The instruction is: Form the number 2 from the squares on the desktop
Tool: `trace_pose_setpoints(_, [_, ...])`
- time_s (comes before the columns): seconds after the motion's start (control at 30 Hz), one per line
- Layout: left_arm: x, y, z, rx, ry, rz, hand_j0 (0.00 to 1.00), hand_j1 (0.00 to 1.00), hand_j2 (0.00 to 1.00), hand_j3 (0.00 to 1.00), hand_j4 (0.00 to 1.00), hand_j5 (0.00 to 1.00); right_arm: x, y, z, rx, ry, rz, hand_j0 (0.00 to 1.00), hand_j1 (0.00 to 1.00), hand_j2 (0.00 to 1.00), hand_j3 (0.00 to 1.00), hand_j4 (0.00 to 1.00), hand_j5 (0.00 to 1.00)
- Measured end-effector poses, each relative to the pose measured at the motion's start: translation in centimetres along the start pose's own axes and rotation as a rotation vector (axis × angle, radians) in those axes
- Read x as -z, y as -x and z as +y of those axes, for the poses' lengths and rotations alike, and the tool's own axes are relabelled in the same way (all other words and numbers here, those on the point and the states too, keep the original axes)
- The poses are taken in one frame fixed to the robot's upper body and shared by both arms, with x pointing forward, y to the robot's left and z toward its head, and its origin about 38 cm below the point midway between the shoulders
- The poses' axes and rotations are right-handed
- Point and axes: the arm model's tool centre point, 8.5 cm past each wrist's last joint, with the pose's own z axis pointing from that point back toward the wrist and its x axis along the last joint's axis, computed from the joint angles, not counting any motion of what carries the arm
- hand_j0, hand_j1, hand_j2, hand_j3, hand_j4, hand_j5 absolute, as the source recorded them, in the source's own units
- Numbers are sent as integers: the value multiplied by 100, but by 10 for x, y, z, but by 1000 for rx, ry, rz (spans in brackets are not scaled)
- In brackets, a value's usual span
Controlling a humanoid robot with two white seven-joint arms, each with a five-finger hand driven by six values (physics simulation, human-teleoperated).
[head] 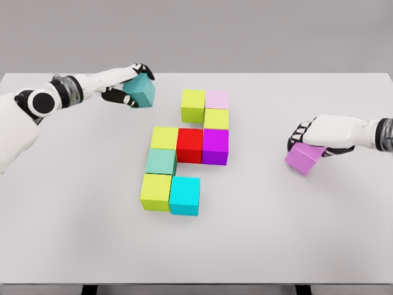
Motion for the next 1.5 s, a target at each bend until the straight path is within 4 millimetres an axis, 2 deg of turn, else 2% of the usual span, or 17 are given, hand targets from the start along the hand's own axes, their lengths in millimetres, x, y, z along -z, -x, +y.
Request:
trace_pose_setpoints(0.13, [13,-9,-6,0,13,-10,23,23,23,23,23,23,-1,-6,-13,-9,37,-25,50,50,50,50,50,50])
trace_pose_setpoints(0.27, [24,-19,-4,6,13,-21,24,24,24,24,24,24,0,-19,-23,-40,60,-60,50,50,50,50,50,50])
trace_pose_setpoints(0.4, [36,-23,-12,-5,28,-16,24,24,24,24,24,24,1,-34,-34,-82,80,-96,50,50,50,50,50,50])
trace_pose_setpoints(0.67, [43,-27,-17,-9,36,-18,31,31,31,31,31,31,-1,-56,-51,-137,119,-150,50,50,50,50,50,50])
trace_pose_setpoints(0.87, [44,-27,-17,-7,38,-17,43,43,43,43,43,43,4,-68,-56,-157,128,-184,50,50,50,50,50,50])
trace_pose_setpoints(1.17, [47,-31,-18,-11,38,-27,47,47,47,47,47,47,13,-78,-71,-191,139,-229,50,50,50,50,50,50])
trace_pose_setpoints(1.23, [48,-33,-19,-12,39,-31,57,57,57,57,57,57,20,-84,-69,-189,130,-251,50,50,50,50,50,50])
trace_pose_setpoints(1.33, [49,-34,-19,-12,39,-33,59,59,59,59,59,59,25,-89,-67,-190,122,-272,50,50,50,50,50,50])
trace_pose_setpoints(1.43, [50,-34,-20,-13,38,-34,63,63,63,63,63,63,33,-96,-66,-190,119,-297,50,50,50,50,50,50])
trace_pose_setpoints(1.47, [50,-34,-20,-13,38,-34,68,68,68,68,68,68,35,-98,-67,-192,120,-305,50,50,50,50,50,50])
trace_pose_setpoints(1.5, [50,-35,-20,-15,37,-35,69,69,69,69,69,69,37,-101,-72,-205,124,-313,50,50,50,50,50,50])
